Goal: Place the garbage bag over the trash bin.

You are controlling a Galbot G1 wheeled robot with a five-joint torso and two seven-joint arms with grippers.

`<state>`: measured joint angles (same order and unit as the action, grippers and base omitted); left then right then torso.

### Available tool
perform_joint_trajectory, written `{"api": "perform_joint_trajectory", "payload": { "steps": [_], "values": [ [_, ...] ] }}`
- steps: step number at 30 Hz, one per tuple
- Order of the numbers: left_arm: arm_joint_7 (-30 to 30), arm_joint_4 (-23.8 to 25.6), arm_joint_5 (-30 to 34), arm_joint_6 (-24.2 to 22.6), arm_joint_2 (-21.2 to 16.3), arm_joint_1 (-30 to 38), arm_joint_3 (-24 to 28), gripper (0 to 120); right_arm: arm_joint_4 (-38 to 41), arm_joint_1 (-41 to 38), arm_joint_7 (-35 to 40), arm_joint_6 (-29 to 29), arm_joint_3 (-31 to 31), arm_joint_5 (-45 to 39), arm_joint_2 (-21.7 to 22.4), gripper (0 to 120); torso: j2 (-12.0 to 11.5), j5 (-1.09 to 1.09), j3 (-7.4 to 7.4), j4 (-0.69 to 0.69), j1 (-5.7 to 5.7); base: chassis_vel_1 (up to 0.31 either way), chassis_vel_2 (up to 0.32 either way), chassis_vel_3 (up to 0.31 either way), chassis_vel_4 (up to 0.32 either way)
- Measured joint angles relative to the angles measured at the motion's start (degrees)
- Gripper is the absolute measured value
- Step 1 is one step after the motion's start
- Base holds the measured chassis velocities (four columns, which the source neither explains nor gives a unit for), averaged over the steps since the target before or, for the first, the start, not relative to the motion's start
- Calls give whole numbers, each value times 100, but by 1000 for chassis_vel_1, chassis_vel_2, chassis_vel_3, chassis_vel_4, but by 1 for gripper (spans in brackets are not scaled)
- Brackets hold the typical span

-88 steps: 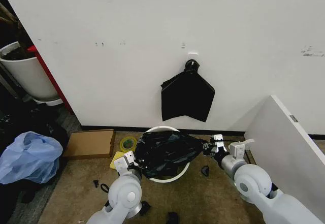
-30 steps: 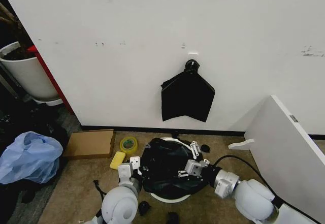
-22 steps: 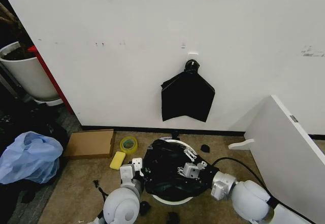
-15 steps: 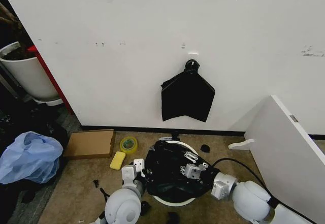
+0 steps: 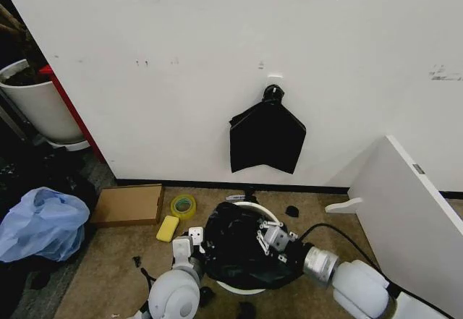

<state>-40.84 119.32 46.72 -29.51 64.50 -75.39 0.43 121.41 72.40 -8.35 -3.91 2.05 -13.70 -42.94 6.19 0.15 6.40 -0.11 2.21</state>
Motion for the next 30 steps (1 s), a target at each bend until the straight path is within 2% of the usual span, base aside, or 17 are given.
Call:
{"api": "perform_joint_trajectory", "payload": {
  "steps": [4, 5, 7, 13, 14, 18, 22, 25, 30],
  "values": [
    [751, -10, -552, 317, -189, -124, -3, 0, -40, -209, 539, -305, 123, -873, -31, 0, 0, -1, 0, -1, 0, 0, 0, 0, 0],
    [751, -10, -552, 317, -189, -124, -3, 0, -40, -209, 539, -305, 123, -873, -31, 0, 0, -1, 0, -1, 0, 0, 0, 0, 0],
    [1045, -10, -933, 468, -304, -229, -15, 0, -187, -330, 740, -364, 133, -1098, -103, 0, 0, 0, 0, 0, 0, 0, 0, 0, 0],
    [1334, -23, -1471, 668, -400, -287, -15, 0, -420, -487, 912, -462, 146, -1215, -183, 0, 0, 0, 0, -1, 0, 0, 0, 0, 0],
    [1494, -70, -1835, 815, -403, -311, -15, 0, -540, -515, 922, -482, 168, -1170, -227, 0, 0, 0, 0, 0, 0, 0, 0, 0, 0],
    [1673, -125, -2274, 1051, -407, -353, -13, 0, -701, -499, 919, -502, 197, -1137, -265, 0, 0, 0, 0, 0, 0, 0, 0, 0, 0],
    [1924, -240, -2900, 1550, -413, -412, -16, 0, -922, -479, 865, -501, 216, -1168, -259, 0, 0, 0, 0, -1, 0, 0, 0, 0, 0],
    [1989, -280, -3011, 1729, -412, -423, -24, 0, -998, -479, 831, -492, 219, -1203, -254, 0, 0, 0, 0, -1, 0, 0, 0, 0, 0],
    [2168, -338, -3107, 2284, -418, -483, -34, 0, -1309, -492, 761, -439, 223, -1339, -277, 0, 0, 1, 0, -1, 0, 0, 0, 0, 0]
  ]
}}
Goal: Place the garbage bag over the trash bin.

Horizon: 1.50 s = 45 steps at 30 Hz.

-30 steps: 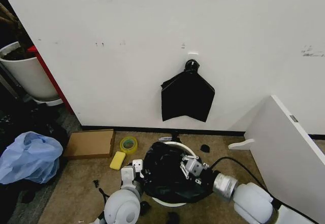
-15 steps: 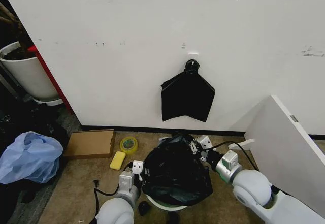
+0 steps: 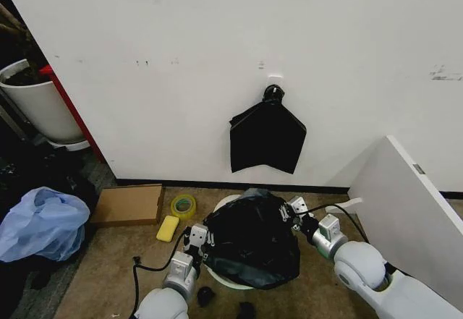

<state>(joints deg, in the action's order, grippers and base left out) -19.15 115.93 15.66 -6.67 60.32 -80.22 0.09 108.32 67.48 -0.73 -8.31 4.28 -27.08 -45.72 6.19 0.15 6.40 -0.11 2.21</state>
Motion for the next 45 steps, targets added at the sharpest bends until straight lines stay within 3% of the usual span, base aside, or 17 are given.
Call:
{"api": "perform_joint_trajectory", "payload": {
  "steps": [10, 19, 25, 27, 31, 36, 39, 42, 45],
  "values": [
    [-88, 0, 318, 83, 84, -9, -13, 0, -74, 116, -266, 402, 127, -231, 68, 0, 0, 0, 0, 0, 0, 0, 0, 0, 0],
    [-270, -14, 745, -165, 147, 7, -137, 0, 101, 292, -437, 625, 330, -972, 140, 31, 0, 0, 0, 0, 0, 0, 0, 0, 0],
    [-289, 22, 842, -187, 117, -34, -255, 0, 122, 352, -502, 191, 580, -1644, 180, 51, 0, -1, 0, 0, 0, 0, 0, 0, 0],
    [-352, 55, 985, -234, 102, -41, -322, 0, 155, 366, -414, -31, 793, -2268, 156, 65, 0, -1, 0, 0, 0, 0, 0, 0, 0],
    [-430, 59, 1109, -296, 108, -32, -345, 0, 216, 368, -213, -149, 957, -2646, 97, 73, 0, 0, 0, 0, 0, 0, 0, 0, 0],
    [-1181, 62, 1744, -378, 512, -39, -551, 0, 1330, 839, 939, -868, 1545, -3676, -133, 96, 0, 0, 0, 3, 0, 0, 0, 0, 0],
    [-1322, -4, 1793, -288, 641, 20, -561, 0, 1781, 1134, 1226, -1131, 1557, -3774, -188, 99, 0, -1, 0, 2, 0, 0, 0, 0, 0],
    [-1522, -176, 1809, -126, 817, 250, -423, 0, 2508, 1431, 2201, -1755, 1383, -3971, -456, 100, 0, -1, 0, -1, -1, 0, 0, 0, 0],
    [-1606, -378, 1645, 69, 935, 442, -285, 0, 2769, 1425, 2794, -1977, 1214, -4525, -672, 100, 0, -1, 0, 0, 0, 0, 0, 0, 0]
  ]
}}
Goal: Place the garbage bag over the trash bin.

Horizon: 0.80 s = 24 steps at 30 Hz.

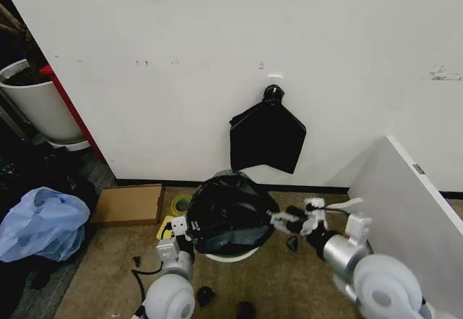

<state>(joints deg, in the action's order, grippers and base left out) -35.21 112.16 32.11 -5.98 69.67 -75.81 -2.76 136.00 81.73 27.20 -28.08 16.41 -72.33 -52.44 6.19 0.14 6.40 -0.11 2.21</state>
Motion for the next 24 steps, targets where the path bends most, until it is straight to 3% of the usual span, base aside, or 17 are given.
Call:
{"api": "perform_joint_trajectory", "payload": {
  "steps": [4, 10, 24],
  "values": [
    [1, -258, -287, 251, 119, 191, 214, 0, 19, -72, 302, -75, -110, -522, -216, 100, 0, 0, 0, 1, 0, 0, 0, 0, 0],
    [-22, -634, -380, 432, 259, 508, 393, 0, -181, -139, 400, -131, -185, -663, -540, 100, 0, 0, 0, 1, 0, 0, 0, 0, 0],
    [-38, -808, 41, 451, 194, 971, 490, 0, -622, -205, 618, -225, -233, -860, -1093, 100, 0, 0, 0, 1, 0, 0, 0, 0, 0]
  ]
}}
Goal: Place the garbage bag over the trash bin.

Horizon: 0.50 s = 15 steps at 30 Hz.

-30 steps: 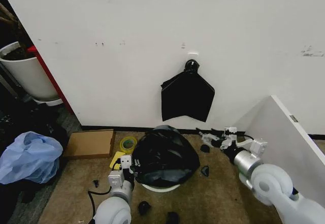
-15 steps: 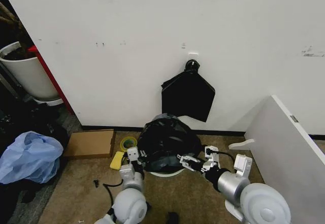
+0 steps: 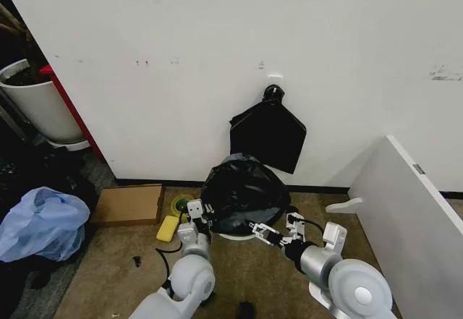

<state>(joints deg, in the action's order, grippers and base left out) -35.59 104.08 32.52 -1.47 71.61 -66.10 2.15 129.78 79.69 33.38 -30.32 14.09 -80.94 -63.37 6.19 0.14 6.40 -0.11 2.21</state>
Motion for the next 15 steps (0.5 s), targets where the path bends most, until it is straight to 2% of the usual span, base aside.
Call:
{"api": "perform_joint_trajectory", "payload": {
  "steps": [11, 13, 14, 15],
  "values": [
    [-46, -175, 0, 5, 40, 181, 38, 0, -17, -44, -164, -14, -74, -79, -222, 100, 0, 0, 0, 0, 0, 0, 0, 0, 0],
    [-47, -187, -5, 5, 51, 183, 53, 0, -39, -55, -201, -22, -90, -68, -254, 96, 0, 0, 0, 0, 0, 0, 0, 0, 0],
    [-49, -197, -9, 5, 64, 183, 76, 0, -70, -65, -235, -28, -107, -49, -289, 88, 0, 0, 0, 0, 0, 0, 0, 0, 0],
    [-49, -197, -9, 5, 64, 183, 76, 0, -70, -65, -235, -28, -107, -49, -289, 88, 0, 0, 0, 0, 0, 0, 0, 0, 0]
  ]
}}
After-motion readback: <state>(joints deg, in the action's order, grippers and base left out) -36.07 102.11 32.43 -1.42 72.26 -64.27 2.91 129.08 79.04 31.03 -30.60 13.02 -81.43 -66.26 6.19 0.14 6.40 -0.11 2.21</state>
